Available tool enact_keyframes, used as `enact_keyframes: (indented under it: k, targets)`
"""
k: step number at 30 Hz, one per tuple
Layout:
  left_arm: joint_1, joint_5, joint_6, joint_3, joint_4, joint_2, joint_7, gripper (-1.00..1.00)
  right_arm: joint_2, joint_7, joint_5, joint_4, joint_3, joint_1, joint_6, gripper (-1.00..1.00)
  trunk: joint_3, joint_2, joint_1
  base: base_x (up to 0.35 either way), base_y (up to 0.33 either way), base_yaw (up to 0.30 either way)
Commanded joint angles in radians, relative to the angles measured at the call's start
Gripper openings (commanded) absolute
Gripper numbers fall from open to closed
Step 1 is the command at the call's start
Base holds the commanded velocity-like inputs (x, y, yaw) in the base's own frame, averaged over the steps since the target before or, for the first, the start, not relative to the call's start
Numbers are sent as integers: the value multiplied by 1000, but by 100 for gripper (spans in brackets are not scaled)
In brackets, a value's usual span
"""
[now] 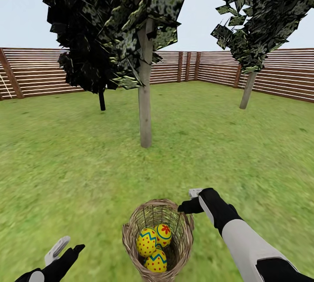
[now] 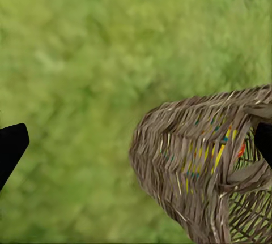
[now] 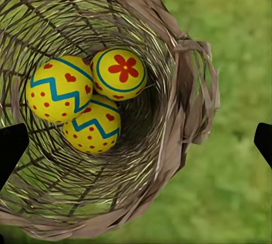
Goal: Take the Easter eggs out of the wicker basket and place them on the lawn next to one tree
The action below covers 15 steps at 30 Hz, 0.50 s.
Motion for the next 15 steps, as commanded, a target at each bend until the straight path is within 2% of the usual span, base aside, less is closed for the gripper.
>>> enact_keyframes:
  k: [1,8,12,15]
  targets:
    - [0,3,5,0,0,0,1,100,0,5,6,-1,2,0,4,100,-1,0,0,187,-104,0]
    - [1,6,8,6,1,2,0,100,0,5,5,-1,2,0,3,100,-1,0,0,80,-52,0]
    - [1,12,17,47,-6,2,-1,100,-1,5,5,-2,2,-1,3,100,-7,-14,8,13,-8,0]
    - [1,12,18,55,-8,2,-1,100,-2,5,5,-3,2,-1,3,100,-17,-35,19,4,-3,0]
